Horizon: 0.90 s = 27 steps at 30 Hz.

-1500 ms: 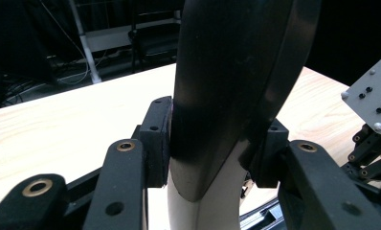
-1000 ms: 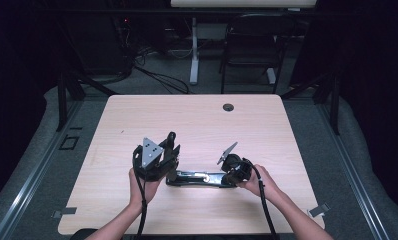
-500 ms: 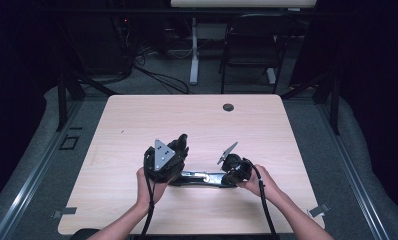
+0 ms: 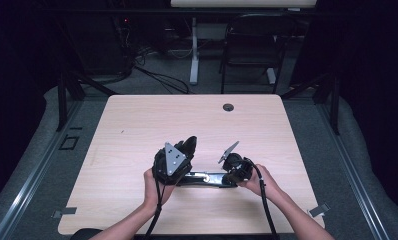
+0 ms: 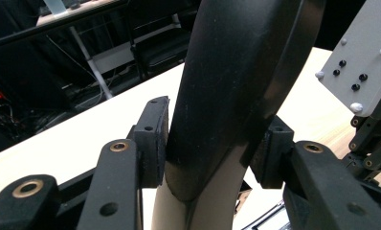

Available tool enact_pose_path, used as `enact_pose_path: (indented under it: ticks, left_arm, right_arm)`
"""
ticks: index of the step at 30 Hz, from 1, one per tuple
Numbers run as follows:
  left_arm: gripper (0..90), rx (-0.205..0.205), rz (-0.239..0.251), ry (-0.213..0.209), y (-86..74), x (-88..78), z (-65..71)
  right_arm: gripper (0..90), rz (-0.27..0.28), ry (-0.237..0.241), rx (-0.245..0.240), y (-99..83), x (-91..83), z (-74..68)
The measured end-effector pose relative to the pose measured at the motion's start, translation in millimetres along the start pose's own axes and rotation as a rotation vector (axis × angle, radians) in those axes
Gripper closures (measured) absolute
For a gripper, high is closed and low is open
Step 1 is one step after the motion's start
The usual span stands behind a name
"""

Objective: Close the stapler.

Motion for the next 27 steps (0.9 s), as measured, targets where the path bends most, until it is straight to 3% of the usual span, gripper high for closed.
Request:
enact_pose_path:
  ticks: [10, 13, 16, 20, 24, 27]
  left_arm:
    - [55.5, 0.018, 0.003, 0.021, 0.0, 3.5, 5.0]
    - [55.4, 0.020, 0.006, 0.022, 0.1, 4.5, 6.4]
    - [55.4, 0.026, 0.007, 0.019, 0.1, 5.0, 8.0]
    - [55.4, 0.033, 0.008, 0.020, -0.2, 4.7, 8.8]
    - [55.5, 0.034, 0.007, 0.021, -0.5, 4.7, 10.4]
    - [55.5, 0.041, 0.008, 0.022, -0.6, 5.3, 11.7]
  right_arm:
    - [90.0, 0.001, 0.001, -0.010, -0.2, -0.2, 0.4]
    - [90.0, -0.020, -0.016, -0.064, 1.1, -1.3, -0.4]
    - [90.0, 0.056, -0.013, -0.059, 12.6, -10.3, -5.0]
    - [90.0, 0.232, -0.006, -0.052, 40.3, -48.6, -7.7]
    - [90.0, 0.473, -0.005, -0.035, 69.5, -93.1, -15.2]
    - [90.0, 0.580, 0.002, -0.027, 81.9, -115.4, -20.6]
Point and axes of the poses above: each handheld gripper's, and its own axes: x roughly forward along the jaws, y roughly out of its top, z roughly to its right, the point moved 9 cm from there along x, roughly forward along the jaws, and after that the axes turned 5 degrees about -y, right-handed, at the moved point
